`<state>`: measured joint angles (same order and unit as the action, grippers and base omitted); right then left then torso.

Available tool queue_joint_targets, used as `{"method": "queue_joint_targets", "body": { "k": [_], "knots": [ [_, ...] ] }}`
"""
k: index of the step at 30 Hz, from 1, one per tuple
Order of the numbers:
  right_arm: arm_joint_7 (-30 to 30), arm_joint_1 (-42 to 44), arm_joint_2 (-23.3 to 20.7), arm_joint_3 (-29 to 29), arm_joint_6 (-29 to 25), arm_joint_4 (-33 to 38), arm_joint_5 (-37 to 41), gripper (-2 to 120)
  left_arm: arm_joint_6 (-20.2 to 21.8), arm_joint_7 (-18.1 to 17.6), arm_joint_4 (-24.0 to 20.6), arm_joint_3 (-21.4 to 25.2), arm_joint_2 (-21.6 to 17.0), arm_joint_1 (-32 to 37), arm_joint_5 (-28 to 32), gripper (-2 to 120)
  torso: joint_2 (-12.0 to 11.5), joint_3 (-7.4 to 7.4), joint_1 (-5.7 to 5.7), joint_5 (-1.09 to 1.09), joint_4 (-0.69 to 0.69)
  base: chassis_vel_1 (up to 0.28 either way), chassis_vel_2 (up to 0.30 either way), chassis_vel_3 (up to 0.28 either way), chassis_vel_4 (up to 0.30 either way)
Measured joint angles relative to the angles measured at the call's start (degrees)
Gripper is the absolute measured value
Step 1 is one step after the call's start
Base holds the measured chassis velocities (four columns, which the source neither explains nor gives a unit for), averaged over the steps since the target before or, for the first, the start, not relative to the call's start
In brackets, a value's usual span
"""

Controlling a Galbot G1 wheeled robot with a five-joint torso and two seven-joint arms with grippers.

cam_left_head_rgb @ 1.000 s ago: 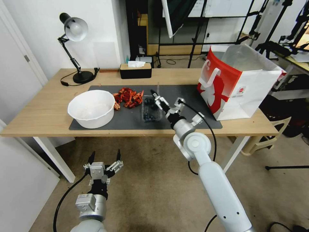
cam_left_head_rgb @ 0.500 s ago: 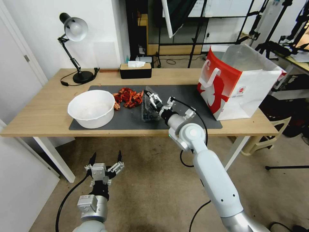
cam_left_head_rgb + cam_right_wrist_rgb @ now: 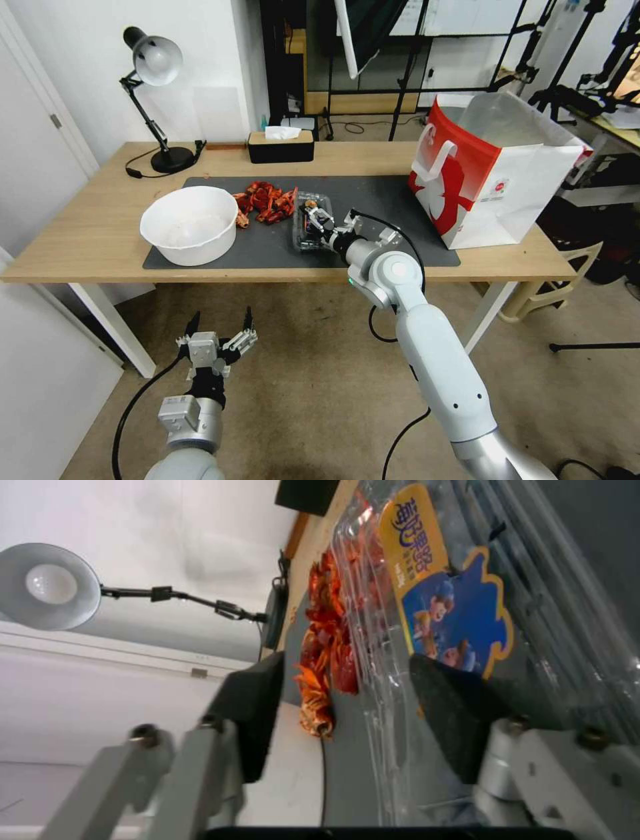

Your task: Close the takeout container lid, then place the container into the takeout bag.

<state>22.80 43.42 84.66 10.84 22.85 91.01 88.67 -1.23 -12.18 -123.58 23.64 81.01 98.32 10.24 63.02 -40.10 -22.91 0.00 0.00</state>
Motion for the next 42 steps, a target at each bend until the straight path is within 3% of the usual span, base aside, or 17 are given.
{"method": "queue_joint_targets", "body": {
  "k": [6, 10, 13, 14, 18, 19, 22, 23, 27, 36, 42],
  "knots": [
    [0.44, -0.22, 0.05, -0.01, 0.02, -0.24, -0.28, 30, 1.55, -0.27, -1.52, -0.56, -1.2, -1.11, 3.84, 100, 0.0, 0.0, 0.0, 0.0, 0.01, 0.0, 0.0, 0.0, 0.0],
    [0.88, -0.42, -0.02, -0.01, 0.01, -0.26, -0.46, 17, 2.19, -1.69, -2.44, -0.9, -2.55, -3.0, 10.66, 100, 0.0, 0.0, -0.01, 0.0, 0.0, 0.0, 0.0, 0.0, 0.0],
    [1.61, -0.4, -0.25, 0.0, 0.28, -0.25, -0.65, 1, 4.03, -3.53, -4.57, -0.97, -4.4, -5.29, 20.38, 100, 0.0, -0.01, 0.0, 0.0, 0.0, 0.0, 0.0, 0.0, 0.0],
    [1.61, -0.4, -0.25, 0.0, 0.28, -0.25, -0.65, 1, 4.03, -3.53, -4.57, -0.97, -4.4, -5.29, 20.38, 100, 0.0, -0.01, 0.0, 0.0, 0.0, 0.0, 0.0, 0.0, 0.0],
    [1.9, -0.13, -0.47, 0.03, 0.47, -0.23, -0.94, 0, 6.37, -5.62, -6.9, -0.96, -6.4, -8.35, 31.4, 100, 0.0, -0.01, -0.01, 0.0, 0.01, 0.0, 0.0, 0.0, 0.0],
    [1.9, -0.13, -0.47, 0.03, 0.47, -0.23, -0.94, 0, 6.37, -5.62, -6.9, -0.96, -6.4, -8.35, 31.4, 100, 0.0, -0.01, -0.01, 0.0, 0.01, 0.0, 0.0, 0.0, 0.0],
    [2.1, -0.09, -0.72, 0.08, 0.57, -0.21, -0.95, 0, 10.03, -8.0, -8.65, -0.9, -8.74, -13.21, 44.86, 100, 0.0, -0.01, -0.01, 0.0, 0.0, 0.0, 0.0, 0.0, 0.0],
    [2.1, -0.09, -0.72, 0.08, 0.57, -0.21, -0.95, 0, 10.03, -8.0, -8.65, -0.9, -8.74, -13.21, 44.86, 100, 0.0, -0.01, -0.01, 0.0, 0.0, 0.0, 0.0, 0.0, 0.0],
    [2.35, -0.22, -0.96, 0.13, 0.67, -0.1, -0.89, 0, 12.67, -9.86, -7.1, -1.49, -11.1, -19.48, 56.21, 100, 0.0, -0.01, 0.0, 0.0, 0.0, 0.0, 0.0, 0.0, 0.0],
    [2.65, -0.38, -1.08, 0.13, 0.72, -0.05, -0.82, 0, 13.46, -8.26, 0.42, -3.27, -14.25, -27.76, 64.93, 100, 0.0, -0.01, -0.01, 0.0, 0.0, 0.0, 0.0, 0.0, 0.0],
    [2.73, -0.39, -1.28, 0.19, 0.75, 0.33, -0.78, 0, 13.47, -7.06, 4.11, -3.68, -15.28, -31.15, 67.51, 100, 0.0, -0.01, -0.01, 0.0, 0.0, 0.0, 0.0, 0.0, 0.0]
  ]
}}
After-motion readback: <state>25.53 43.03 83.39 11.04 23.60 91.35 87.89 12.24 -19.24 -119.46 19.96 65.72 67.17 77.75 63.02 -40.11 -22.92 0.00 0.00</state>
